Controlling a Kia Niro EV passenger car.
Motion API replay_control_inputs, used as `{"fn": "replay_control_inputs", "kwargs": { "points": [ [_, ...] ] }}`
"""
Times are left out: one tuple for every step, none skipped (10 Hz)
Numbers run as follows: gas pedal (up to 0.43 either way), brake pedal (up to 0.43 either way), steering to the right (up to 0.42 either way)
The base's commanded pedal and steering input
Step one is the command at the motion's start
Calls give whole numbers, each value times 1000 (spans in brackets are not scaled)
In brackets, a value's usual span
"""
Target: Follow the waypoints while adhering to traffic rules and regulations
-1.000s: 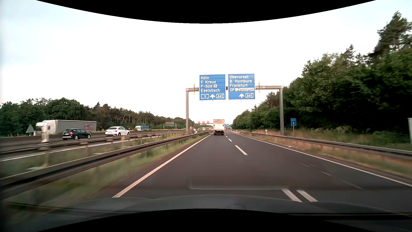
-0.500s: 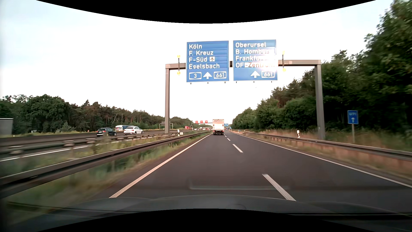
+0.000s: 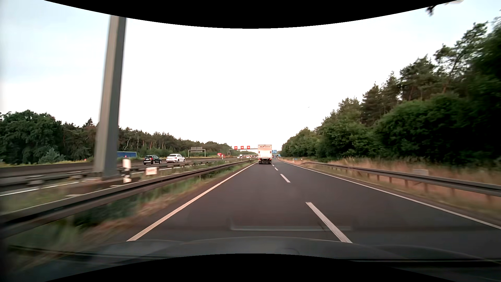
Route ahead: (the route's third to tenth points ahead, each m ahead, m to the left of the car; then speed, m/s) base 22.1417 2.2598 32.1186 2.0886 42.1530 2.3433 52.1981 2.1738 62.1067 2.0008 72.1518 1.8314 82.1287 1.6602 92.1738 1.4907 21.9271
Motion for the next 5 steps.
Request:
{"fn": "replay_control_inputs", "kwargs": {
  "points": [
    [118,0,1],
    [118,0,1],
    [118,0,1],
    [118,0,1],
    [118,0,1]
  ]
}}
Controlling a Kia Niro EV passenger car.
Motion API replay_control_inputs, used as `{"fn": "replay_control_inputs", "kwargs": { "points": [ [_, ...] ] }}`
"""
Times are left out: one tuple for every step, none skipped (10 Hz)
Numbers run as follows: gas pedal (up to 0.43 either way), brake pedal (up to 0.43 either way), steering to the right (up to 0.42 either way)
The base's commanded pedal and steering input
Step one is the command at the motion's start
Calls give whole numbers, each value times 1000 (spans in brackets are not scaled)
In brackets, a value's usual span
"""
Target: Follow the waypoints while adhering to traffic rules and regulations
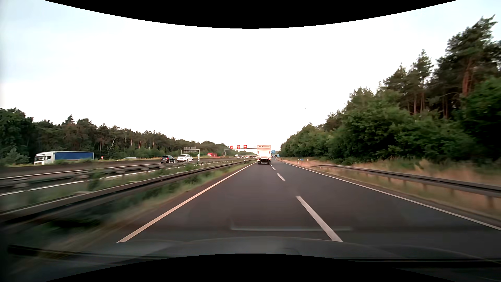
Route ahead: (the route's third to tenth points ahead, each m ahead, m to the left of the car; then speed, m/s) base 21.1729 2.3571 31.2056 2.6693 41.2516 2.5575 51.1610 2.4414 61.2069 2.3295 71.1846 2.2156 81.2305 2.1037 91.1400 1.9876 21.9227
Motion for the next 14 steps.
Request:
{"fn": "replay_control_inputs", "kwargs": {
  "points": [
    [118,0,1],
    [118,0,1],
    [118,0,1],
    [118,0,1],
    [118,0,1],
    [118,0,1],
    [118,0,1],
    [118,0,1],
    [118,0,1],
    [118,0,1],
    [118,0,1],
    [118,0,1],
    [118,0,1],
    [118,0,1]
  ]
}}
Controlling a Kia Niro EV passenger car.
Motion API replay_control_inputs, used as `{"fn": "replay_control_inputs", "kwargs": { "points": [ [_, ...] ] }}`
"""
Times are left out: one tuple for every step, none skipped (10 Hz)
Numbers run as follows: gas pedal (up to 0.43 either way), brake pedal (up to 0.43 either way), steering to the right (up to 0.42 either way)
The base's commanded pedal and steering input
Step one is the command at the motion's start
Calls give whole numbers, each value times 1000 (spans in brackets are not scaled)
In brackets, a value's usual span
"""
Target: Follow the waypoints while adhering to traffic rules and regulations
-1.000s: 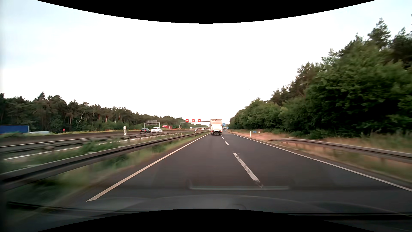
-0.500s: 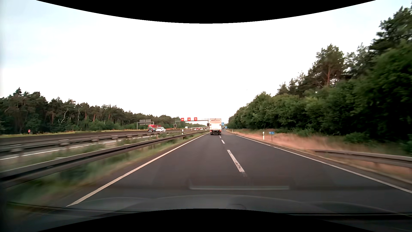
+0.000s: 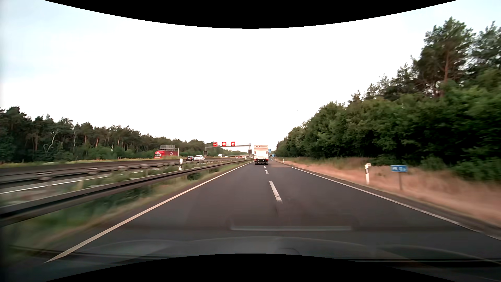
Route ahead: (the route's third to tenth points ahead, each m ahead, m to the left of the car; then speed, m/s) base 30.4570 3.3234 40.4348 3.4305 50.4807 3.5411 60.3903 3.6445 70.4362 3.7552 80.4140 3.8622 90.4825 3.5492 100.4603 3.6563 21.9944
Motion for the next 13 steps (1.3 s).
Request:
{"fn": "replay_control_inputs", "kwargs": {
  "points": [
    [118,0,1],
    [118,0,1],
    [118,0,1],
    [118,0,1],
    [118,0,1],
    [118,0,1],
    [118,0,0],
    [118,0,0],
    [118,0,-1],
    [118,0,-1],
    [118,0,-2],
    [118,0,-3],
    [118,0,-4]
  ]
}}
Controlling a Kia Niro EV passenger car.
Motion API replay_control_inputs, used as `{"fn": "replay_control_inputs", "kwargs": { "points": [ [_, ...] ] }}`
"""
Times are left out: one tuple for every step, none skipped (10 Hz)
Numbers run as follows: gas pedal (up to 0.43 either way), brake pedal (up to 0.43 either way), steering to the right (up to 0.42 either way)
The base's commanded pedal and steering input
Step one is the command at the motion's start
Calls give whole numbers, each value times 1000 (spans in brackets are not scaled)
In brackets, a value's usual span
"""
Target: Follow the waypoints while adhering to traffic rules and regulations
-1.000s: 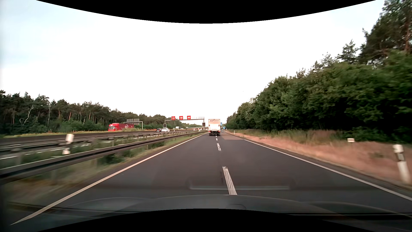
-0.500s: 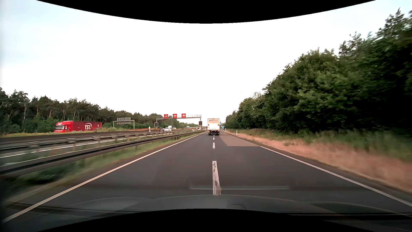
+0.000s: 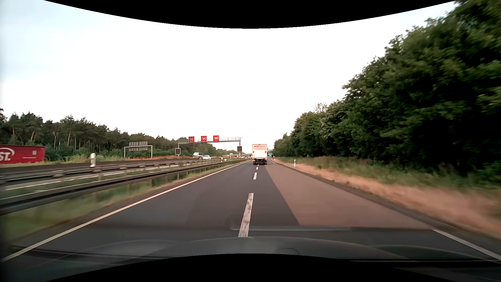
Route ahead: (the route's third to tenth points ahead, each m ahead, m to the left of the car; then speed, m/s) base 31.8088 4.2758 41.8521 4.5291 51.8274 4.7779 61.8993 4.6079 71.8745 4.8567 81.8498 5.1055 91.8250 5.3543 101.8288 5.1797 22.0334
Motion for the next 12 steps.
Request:
{"fn": "replay_control_inputs", "kwargs": {
  "points": [
    [118,0,-5],
    [118,0,-5],
    [118,0,-5],
    [118,0,-5],
    [118,0,-5],
    [118,0,-5],
    [118,0,-4],
    [110,0,-5],
    [110,0,-5],
    [98,0,-5],
    [87,0,-5],
    [79,0,-4]
  ]
}}
